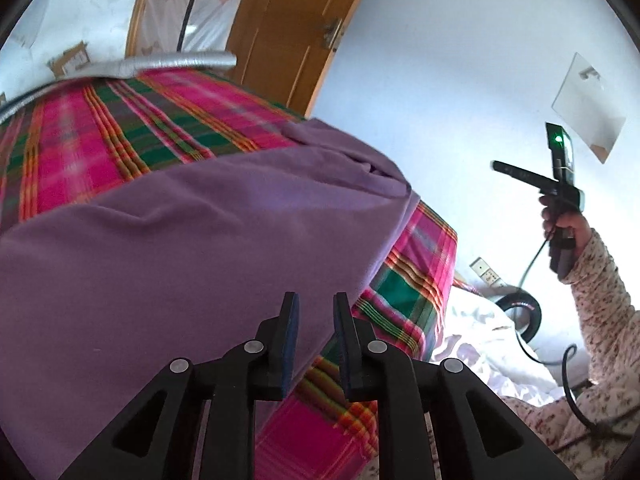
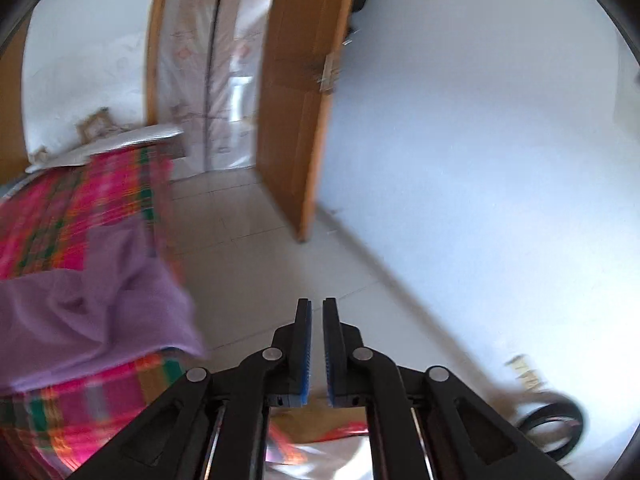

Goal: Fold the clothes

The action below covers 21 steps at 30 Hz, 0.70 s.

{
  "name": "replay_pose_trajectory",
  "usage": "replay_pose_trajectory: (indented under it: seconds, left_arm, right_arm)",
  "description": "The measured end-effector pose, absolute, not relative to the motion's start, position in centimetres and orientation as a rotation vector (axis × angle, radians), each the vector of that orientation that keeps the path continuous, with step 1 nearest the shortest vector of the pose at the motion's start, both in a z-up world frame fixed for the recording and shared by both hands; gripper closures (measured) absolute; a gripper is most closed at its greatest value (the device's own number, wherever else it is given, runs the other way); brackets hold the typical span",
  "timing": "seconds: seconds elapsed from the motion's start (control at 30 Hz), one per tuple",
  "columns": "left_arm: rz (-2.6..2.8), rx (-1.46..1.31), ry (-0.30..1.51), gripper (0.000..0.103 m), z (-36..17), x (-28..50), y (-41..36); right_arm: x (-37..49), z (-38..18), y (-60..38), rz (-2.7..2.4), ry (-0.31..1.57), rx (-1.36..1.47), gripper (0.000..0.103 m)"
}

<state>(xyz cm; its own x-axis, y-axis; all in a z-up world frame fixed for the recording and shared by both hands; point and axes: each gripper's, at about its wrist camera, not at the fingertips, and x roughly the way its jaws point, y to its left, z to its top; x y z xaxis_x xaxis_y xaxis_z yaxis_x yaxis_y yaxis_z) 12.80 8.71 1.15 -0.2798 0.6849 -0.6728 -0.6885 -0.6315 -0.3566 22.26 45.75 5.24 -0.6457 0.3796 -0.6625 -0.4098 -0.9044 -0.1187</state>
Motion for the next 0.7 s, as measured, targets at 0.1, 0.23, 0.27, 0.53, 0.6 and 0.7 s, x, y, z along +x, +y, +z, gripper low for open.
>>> replay_pose_trajectory:
  seconds: [0.1,0.23,0.27,0.53,0.6,0.7]
  left_arm:
    - [1.997,-1.085,0.037,0.085,0.3,12.7,9.5]
    - [2.0,-1.117,0.042,0.085,-0.6,12.4,9.8]
    - [1.999,-1.12,0.031,0.084,-0.8,12.3,9.8]
    - [1.979,-1.118,-0.017,0.084,-1.1,11.5,9.7]
    - [1.971,-1.119,-0.031,0.084,-1.2,11.3,9.6]
    - [1.965,-1.118,-0.03,0.084,-1.1,11.1,9.7]
  right_arm:
    - [18.9,2.5,43.0,2.605,0.071,-1.087,0.096]
    - [14.5,1.2,39.2,2.763,0.113,-1.137,0.088]
    - [13.3,1.2,38.1,2.791,0.098,-1.133,0.086]
    - [6.2,0.1,32.1,2.916,-0.09,-1.285,0.069]
    - [5.5,-0.7,31.3,2.917,-0.104,-1.366,0.066]
    - [4.0,-1.8,29.5,2.908,-0.231,-1.428,0.066]
